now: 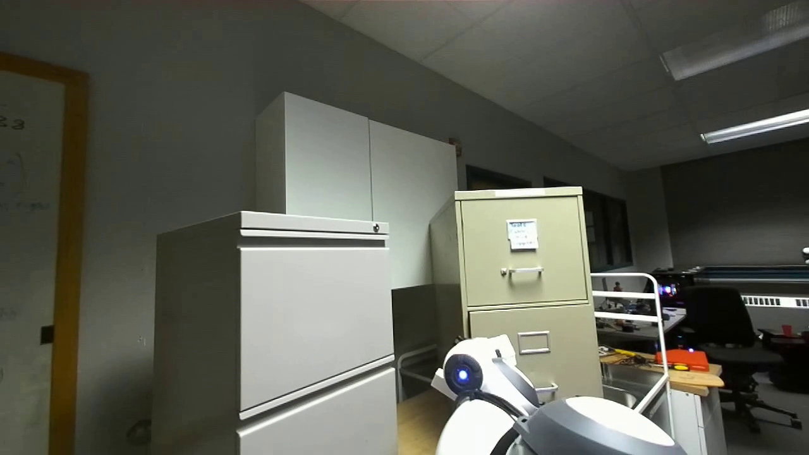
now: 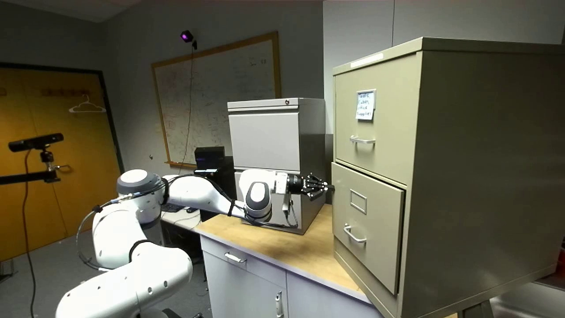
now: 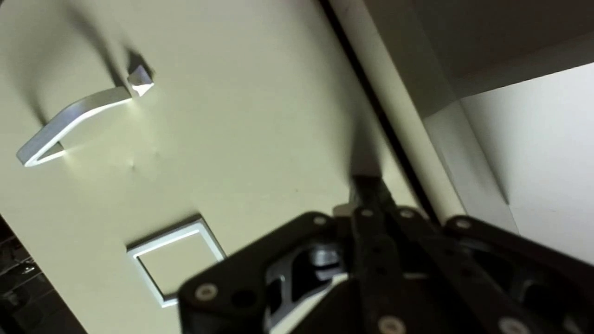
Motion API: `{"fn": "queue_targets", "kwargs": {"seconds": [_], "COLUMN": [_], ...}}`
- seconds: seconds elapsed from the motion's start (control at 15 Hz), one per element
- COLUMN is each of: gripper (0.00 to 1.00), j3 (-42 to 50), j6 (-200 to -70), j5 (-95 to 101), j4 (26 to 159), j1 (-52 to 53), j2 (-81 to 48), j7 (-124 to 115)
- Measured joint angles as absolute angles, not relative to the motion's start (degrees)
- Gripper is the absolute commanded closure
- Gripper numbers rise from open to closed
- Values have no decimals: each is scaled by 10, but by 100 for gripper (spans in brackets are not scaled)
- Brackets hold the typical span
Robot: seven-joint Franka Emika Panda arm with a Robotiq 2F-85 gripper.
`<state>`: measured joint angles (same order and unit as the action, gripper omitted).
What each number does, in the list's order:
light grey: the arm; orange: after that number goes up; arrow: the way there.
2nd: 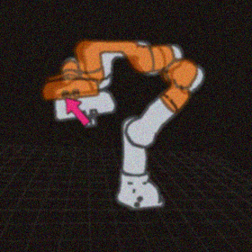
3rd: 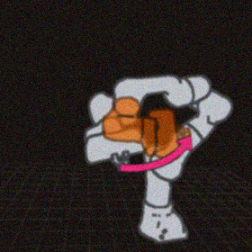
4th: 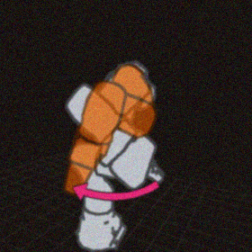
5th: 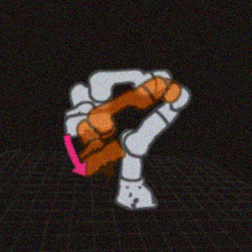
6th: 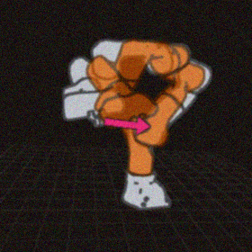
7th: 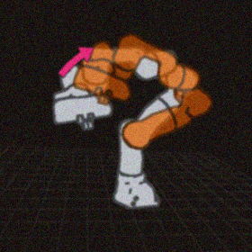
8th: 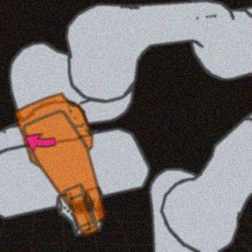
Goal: Close the open drawer
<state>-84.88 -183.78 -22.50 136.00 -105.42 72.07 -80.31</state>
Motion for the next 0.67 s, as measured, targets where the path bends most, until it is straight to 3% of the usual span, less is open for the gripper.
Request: {"fn": "queue_targets", "kwargs": {"seconds": [0.67], "gripper": [100], "j3": [-822], "j6": [-1682], "j5": [-166], "j4": [1295], "j1": [-1055], "j2": [720], "j7": [-781]}}
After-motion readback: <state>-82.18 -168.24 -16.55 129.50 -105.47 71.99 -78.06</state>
